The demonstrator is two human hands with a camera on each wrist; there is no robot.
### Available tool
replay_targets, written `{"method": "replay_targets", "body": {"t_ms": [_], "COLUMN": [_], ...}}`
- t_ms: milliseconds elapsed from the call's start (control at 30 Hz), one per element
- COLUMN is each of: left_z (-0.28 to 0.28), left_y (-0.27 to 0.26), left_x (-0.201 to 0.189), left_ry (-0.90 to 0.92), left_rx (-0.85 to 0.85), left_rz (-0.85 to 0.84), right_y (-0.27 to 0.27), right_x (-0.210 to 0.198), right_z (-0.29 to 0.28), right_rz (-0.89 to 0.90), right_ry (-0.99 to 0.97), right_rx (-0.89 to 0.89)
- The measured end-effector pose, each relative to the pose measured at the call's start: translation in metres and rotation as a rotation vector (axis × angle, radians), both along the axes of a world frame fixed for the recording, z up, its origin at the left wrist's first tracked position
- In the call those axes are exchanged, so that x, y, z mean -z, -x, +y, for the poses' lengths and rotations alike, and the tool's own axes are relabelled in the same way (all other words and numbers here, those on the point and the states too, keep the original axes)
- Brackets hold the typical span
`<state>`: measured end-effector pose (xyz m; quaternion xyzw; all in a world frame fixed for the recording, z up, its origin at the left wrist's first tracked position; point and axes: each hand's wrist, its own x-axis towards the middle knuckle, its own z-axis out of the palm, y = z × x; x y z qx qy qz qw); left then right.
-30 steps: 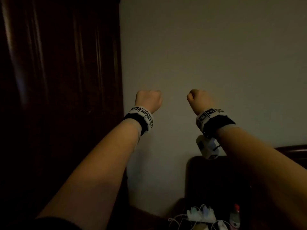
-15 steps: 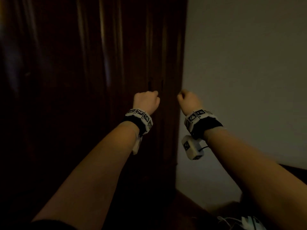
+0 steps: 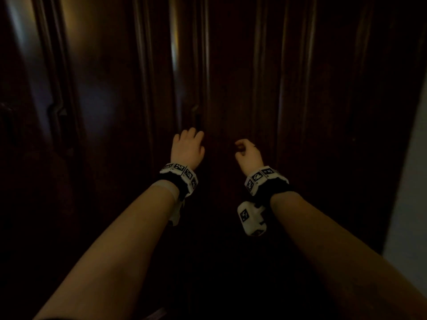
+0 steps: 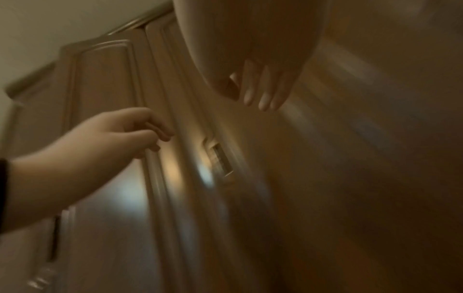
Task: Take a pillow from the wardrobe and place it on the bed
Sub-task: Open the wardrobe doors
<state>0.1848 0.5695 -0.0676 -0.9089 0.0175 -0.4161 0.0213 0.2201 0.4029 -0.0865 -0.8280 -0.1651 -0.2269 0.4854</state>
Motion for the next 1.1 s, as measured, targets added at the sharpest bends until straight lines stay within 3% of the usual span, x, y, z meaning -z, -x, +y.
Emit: {"method": "replay_targets", "body": {"t_ms": [133,333,533,833,966,1099], "left_z": [0.065,0.111,0.123,0.118,0.107,0.098], "left_y": [-0.025,-0.067,-0.11,-0.147,-0.14,-0.115], "left_x": [0.0,0.0,0.002,0.025,0.028,0.026], "left_ry": [-0.007,-0.115,-0.175,-0.23,-0.064,0.439], "left_rx": [-0.062,-0.025,0.002,0.004,0.128,0.506], "left_rz": [0.038,0.082,0.157,0.144,0.191,0.119], "right_y": [-0.032,-0.081,-0.12,-0.142,-0.134,-0.108], "right_x": [-0.003,-0.021,-0.029,-0.028,-0.032,-0.029], "right_z": [0.07,0.123,0.156,0.177,0.164,0.155], "right_rz": [0.039,0.092,0.115,0.092,0.148,0.103], "right_ry": [-0.089,-0.145,-0.136,-0.327,-0.402,-0.496], "right_rx": [-0.073,-0.09,-0.099,0.007,-0.048,-0.04]}}
